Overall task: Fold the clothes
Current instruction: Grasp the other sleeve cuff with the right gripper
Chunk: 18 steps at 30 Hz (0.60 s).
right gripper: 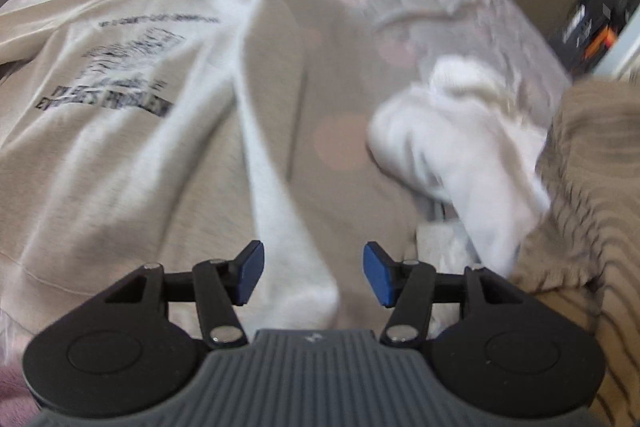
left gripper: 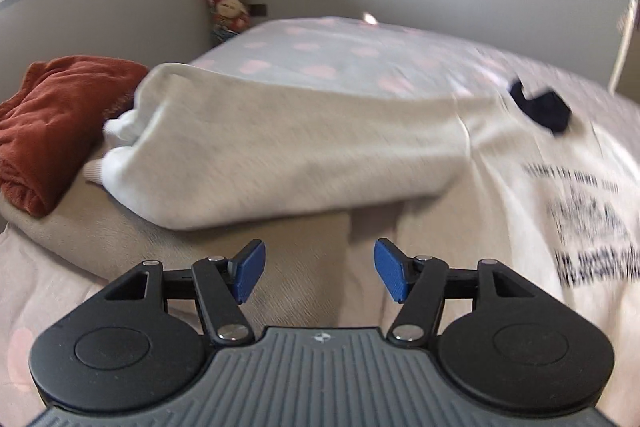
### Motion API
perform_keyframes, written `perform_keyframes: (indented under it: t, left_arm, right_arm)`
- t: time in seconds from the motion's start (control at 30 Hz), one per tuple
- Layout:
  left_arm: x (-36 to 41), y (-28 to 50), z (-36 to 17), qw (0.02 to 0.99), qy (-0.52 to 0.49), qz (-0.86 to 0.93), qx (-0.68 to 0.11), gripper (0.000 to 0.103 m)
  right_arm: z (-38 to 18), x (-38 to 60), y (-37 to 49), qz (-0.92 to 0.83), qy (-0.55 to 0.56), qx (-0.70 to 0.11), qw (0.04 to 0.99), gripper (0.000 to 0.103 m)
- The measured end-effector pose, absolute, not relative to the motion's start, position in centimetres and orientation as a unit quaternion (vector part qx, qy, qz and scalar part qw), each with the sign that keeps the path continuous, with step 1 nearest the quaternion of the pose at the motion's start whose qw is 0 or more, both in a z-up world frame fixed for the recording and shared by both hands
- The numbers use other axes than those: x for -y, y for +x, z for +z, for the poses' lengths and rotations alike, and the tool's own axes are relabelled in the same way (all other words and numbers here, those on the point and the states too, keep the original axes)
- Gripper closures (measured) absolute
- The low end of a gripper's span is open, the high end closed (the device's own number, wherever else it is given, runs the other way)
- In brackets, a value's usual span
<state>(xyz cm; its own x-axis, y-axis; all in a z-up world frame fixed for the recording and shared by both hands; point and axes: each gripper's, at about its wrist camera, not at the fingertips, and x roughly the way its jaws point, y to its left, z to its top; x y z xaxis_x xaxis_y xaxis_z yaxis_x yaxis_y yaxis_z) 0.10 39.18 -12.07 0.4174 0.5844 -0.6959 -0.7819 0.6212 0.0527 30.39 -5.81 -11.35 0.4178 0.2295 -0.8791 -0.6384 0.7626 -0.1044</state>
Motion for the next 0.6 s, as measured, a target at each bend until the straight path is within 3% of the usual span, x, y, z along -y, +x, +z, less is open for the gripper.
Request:
perform_keyframes:
  t: [0.13, 0.2, 0.27, 0.33, 0.6]
  left_arm:
    - [-37.5, 0.9, -12.4, 0.828, -0.122, 0.408, -0.365, 0.044]
    - [-37.0, 1.2, -12.8, 0.823, -0.117, 0.409, -0.376, 0.044]
    - [-36.7, 1.5, -13.3, 0.820, -0.105, 0.407, -0.389, 0.044]
    - [-36.3, 1.9, -13.6, 0.818, -0.085, 0.405, -0.400, 0.044]
    - [-36.1, 2.3, -14.2, 0.812, -0.069, 0.405, -0.415, 0.044]
  right_arm:
    - [-13.9, 8.1, 31.9, 0.261, -0.161, -0.524, 0.795, 0.045]
    - [-14.3, 8.8, 32.2, 0.265, -0.126, -0.538, 0.791, 0.051]
    - [-14.3, 9.2, 32.2, 0.275, -0.101, -0.547, 0.785, 0.062]
    - [-14.0, 9.2, 32.1, 0.286, -0.089, -0.549, 0.781, 0.098]
    - [-4.3, 7.8, 31.7, 0.308, -0.141, -0.442, 0.831, 0.100]
